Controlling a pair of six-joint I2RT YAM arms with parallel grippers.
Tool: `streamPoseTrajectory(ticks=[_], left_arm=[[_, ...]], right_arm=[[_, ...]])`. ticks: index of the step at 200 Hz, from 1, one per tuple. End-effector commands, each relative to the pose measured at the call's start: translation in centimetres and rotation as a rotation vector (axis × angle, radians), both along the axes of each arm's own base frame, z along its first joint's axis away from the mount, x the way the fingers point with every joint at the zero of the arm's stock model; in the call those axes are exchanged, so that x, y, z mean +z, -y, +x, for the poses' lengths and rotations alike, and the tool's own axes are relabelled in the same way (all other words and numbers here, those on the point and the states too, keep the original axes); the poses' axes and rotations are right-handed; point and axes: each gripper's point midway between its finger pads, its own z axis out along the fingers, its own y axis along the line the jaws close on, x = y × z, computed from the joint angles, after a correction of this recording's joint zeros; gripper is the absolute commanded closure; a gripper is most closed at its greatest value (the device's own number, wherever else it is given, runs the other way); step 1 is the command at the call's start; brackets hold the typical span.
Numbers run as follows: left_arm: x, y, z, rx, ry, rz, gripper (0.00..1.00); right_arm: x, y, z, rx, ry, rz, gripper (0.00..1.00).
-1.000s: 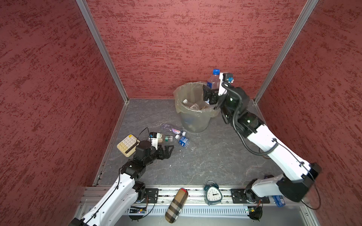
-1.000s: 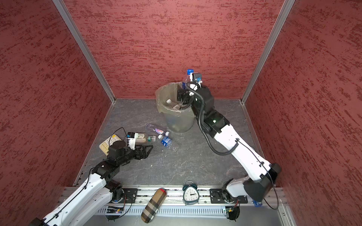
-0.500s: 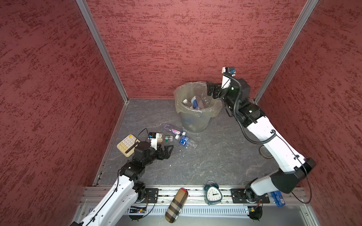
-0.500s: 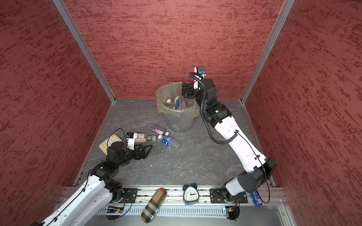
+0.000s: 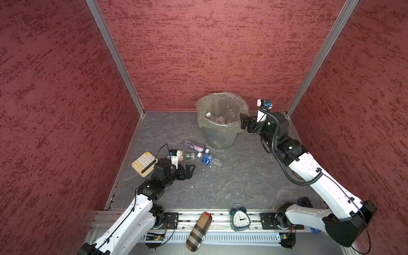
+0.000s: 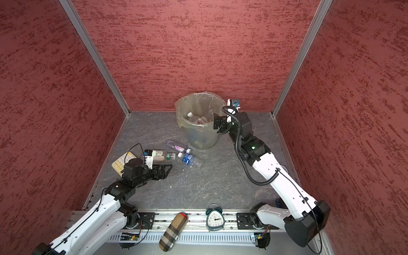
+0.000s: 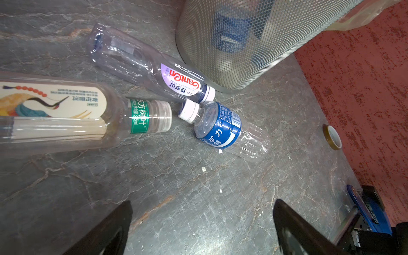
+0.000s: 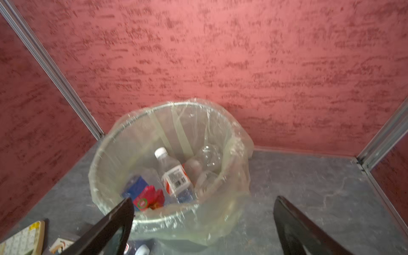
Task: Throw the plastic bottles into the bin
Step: 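Withdraw the right gripper from the bin back over the table, then reach the left gripper down onto the white-capped blue-labelled bottle while the right draws back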
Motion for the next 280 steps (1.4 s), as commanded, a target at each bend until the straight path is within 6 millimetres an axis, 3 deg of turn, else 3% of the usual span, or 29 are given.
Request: streamPoseTrajectory(ticks=[1,34,61,90,116,171,202,240,280], left_arm=[[1.2,-0.4,0.7,0.041,-0.005,0.009,0.00],[1.1,-0.1,1.6,0.060,-0.068,0.012,0.00],[0.8,0.5,2.3,0.083,-0.136,-0.017,0.01],[1.0,2.3,2.6,0.069,-0.170,-0.043,0.00],[0.6,3.8,3.0,0.079,-0.224,-0.005,0.01],[-0.2,7.4,3.5,0.145,-0.350,-0.017,0.00],[-0.8,9.3,3.8,0.194,-0.406,-0.042,0.06],[-1.8,9.8,5.0,0.346,-0.481,-0.052,0.07],[-3.0,11.0,6.0,0.439,-0.559,-0.094,0.06]], right_arm=[[-0.8,0.7,-1.2,-0.008,0.002,0.049,0.01],[-5.2,1.4,-2.5,-0.015,-0.067,0.045,0.01],[-8.6,0.5,-3.0,0.029,-0.138,0.059,0.01],[-11.7,0.6,-3.4,0.027,-0.195,0.060,0.01],[-13.9,-0.6,-3.5,0.079,-0.245,0.073,0.01],[-17.0,-1.5,-3.3,0.101,-0.316,0.064,0.01],[-18.2,-1.3,-3.6,0.097,-0.329,0.068,0.01],[-20.1,-0.7,-4.4,0.083,-0.350,0.075,0.01],[-21.1,1.3,-5.8,0.023,-0.323,0.084,0.01]])
